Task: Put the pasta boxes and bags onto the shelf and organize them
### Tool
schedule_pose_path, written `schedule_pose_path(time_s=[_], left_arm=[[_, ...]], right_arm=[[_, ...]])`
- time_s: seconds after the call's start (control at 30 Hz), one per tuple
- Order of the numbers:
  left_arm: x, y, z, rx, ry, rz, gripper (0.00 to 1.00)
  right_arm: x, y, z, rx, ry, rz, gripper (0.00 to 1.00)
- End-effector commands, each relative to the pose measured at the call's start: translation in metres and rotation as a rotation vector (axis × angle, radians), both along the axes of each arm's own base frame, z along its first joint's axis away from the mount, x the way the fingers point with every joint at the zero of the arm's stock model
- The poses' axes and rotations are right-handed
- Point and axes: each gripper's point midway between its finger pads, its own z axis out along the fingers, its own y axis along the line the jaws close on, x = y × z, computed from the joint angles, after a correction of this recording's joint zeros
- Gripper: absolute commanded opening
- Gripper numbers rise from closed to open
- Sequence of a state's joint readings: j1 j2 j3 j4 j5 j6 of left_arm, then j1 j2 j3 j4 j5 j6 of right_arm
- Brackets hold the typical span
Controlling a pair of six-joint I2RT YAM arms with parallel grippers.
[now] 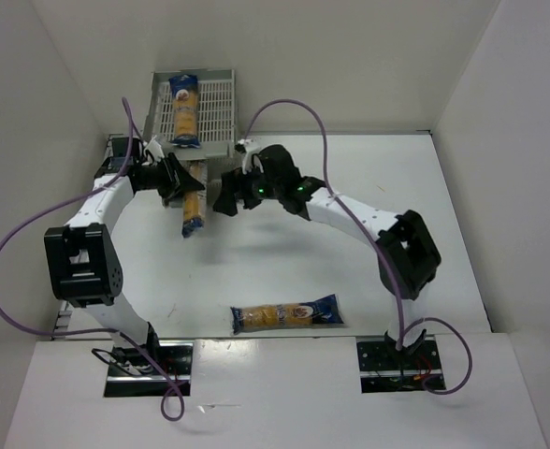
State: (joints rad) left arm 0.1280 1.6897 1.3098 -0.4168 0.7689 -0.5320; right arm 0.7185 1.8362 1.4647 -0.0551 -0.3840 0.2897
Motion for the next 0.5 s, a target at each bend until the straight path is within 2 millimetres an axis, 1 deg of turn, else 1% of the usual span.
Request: schedule_pose_path(time_s=[0.0, 0.03, 0.07, 0.1, 0.13, 0.17, 0.2, 0.23, 0.27, 0.3, 0.33, 0.37, 0.47], left_arm=[[0.028, -0.003, 0.039, -0.101, -0.103, -0.001, 0.00], [0.031, -0.003, 0.041, -0.108, -0.099, 0.004, 0.00], [0.035, -0.002, 0.042, -0.117, -0.099, 0.013, 0.00], [0.042, -0.001, 0.044, -0.115, -0.115, 0.012, 0.00], [0.047, 0.000, 0.045, -0.109, -0.119, 0.018, 0.00], [0.050, 0.001, 0.048, -0.101, -0.131, 0.025, 0.00], [0.054, 0.002, 0.043, -0.109, -0.112, 0.030, 0.00], [0.058, 0.003, 0.049, -0.100, -0.131, 0.036, 0.00], [0.060, 0.003, 0.043, -0.102, -0.116, 0.037, 0.00], [0.062, 0.004, 0.043, -0.102, -0.119, 0.037, 0.00], [0.065, 0.005, 0.036, -0.098, -0.103, 0.045, 0.00], [0.066, 0.005, 0.032, -0.104, -0.088, 0.050, 0.00], [0.068, 0.005, 0.032, -0.110, -0.081, 0.055, 0.00]], right_arm=[[-0.011, 0.055, 0.041, 0.160, -0.011, 0.067, 0.99], [-0.006, 0.061, 0.041, 0.174, -0.009, 0.064, 0.99], [-0.003, 0.074, 0.037, 0.180, 0.005, 0.062, 0.99], [-0.005, 0.082, 0.037, 0.192, 0.028, 0.064, 0.99], [0.001, 0.086, 0.044, 0.204, 0.011, 0.054, 0.99], [-0.001, 0.091, 0.041, 0.205, 0.021, 0.053, 0.99], [0.000, 0.092, 0.035, 0.197, 0.029, 0.052, 0.99], [-0.004, 0.098, 0.033, 0.199, 0.039, 0.059, 0.99], [-0.003, 0.097, 0.033, 0.198, 0.037, 0.051, 0.99], [-0.003, 0.098, 0.033, 0.201, 0.046, 0.048, 0.99], [-0.003, 0.098, 0.033, 0.202, 0.046, 0.047, 0.99], [-0.002, 0.098, 0.038, 0.208, 0.040, 0.048, 0.99], [-0.006, 0.103, 0.035, 0.200, 0.024, 0.073, 0.99]])
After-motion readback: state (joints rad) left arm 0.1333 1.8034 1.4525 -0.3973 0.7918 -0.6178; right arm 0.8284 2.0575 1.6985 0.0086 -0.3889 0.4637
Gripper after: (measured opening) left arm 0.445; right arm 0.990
